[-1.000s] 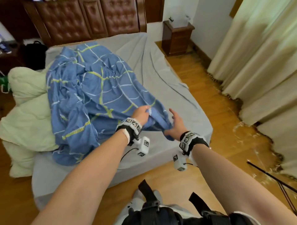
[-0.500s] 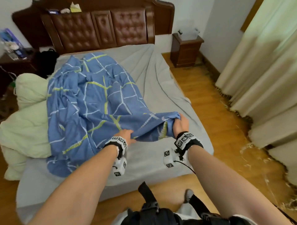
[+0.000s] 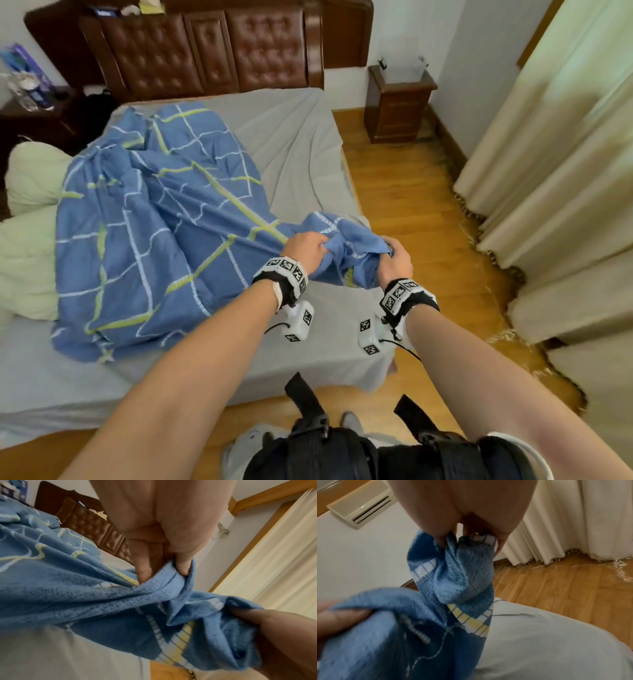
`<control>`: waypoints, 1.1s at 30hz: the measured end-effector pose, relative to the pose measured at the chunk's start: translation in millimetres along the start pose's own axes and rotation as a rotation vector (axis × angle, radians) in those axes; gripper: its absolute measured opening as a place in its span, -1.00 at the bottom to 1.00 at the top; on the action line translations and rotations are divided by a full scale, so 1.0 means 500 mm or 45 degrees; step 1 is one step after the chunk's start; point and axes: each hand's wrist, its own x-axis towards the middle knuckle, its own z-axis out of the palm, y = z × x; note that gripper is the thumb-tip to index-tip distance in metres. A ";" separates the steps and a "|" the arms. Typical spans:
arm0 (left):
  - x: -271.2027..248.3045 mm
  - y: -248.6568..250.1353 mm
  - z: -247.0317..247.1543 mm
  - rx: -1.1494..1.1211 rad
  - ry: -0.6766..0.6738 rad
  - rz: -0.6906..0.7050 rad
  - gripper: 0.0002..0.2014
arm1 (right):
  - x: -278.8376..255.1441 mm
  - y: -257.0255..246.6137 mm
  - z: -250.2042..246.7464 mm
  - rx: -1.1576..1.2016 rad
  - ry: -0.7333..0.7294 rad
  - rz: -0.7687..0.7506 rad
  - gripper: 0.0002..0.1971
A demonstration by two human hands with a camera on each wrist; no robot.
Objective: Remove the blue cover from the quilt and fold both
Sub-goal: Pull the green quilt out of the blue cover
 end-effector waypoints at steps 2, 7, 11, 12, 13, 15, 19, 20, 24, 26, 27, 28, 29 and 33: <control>0.004 0.029 0.015 -0.090 -0.033 0.006 -0.80 | 0.014 0.007 -0.012 -0.003 -0.053 -0.018 -0.68; -0.023 -0.028 0.049 -0.352 -0.241 -0.132 -0.51 | 0.027 0.019 0.030 -0.127 -0.241 0.056 -0.43; -0.092 -0.144 0.036 -0.389 -0.158 -0.337 -0.54 | -0.010 0.009 0.139 -0.149 -0.430 0.064 -0.40; -0.115 -0.178 0.028 -0.373 -0.139 -0.392 -0.57 | -0.024 0.005 0.176 -0.138 -0.504 0.070 -0.40; -0.138 -0.214 0.023 -0.354 -0.139 -0.455 -0.60 | -0.038 0.000 0.210 -0.142 -0.575 0.086 -0.41; -0.188 -0.285 0.008 -0.338 -0.123 -0.587 -0.64 | -0.072 -0.016 0.279 -0.169 -0.734 0.110 -0.46; -0.316 -0.439 -0.043 -0.390 0.019 -0.777 -0.66 | -0.170 -0.077 0.428 -0.297 -0.949 0.008 -0.57; -0.347 -0.481 -0.058 -0.402 0.061 -0.802 -0.67 | -0.199 -0.097 0.466 -0.324 -0.984 -0.025 -0.59; -0.455 -0.667 -0.127 -0.471 0.247 -0.869 -0.73 | -0.318 -0.158 0.645 -0.422 -1.063 -0.152 -0.60; -0.509 -0.766 -0.164 -0.472 0.259 -0.881 -0.72 | -0.387 -0.187 0.737 -0.474 -1.096 -0.168 -0.60; -0.536 -0.819 -0.180 -0.462 0.246 -0.878 -0.71 | -0.421 -0.201 0.784 -0.501 -1.110 -0.184 -0.62; -0.565 -0.870 -0.196 -0.441 0.218 -0.883 -0.70 | -0.456 -0.216 0.828 -0.522 -1.130 -0.196 -0.64; -0.596 -0.921 -0.212 -0.410 0.184 -0.887 -0.69 | -0.492 -0.233 0.867 -0.545 -1.164 -0.212 -0.66; -0.704 -1.105 -0.280 -0.369 0.046 -0.927 -0.72 | -0.603 -0.299 1.021 -0.669 -1.268 -0.290 -0.66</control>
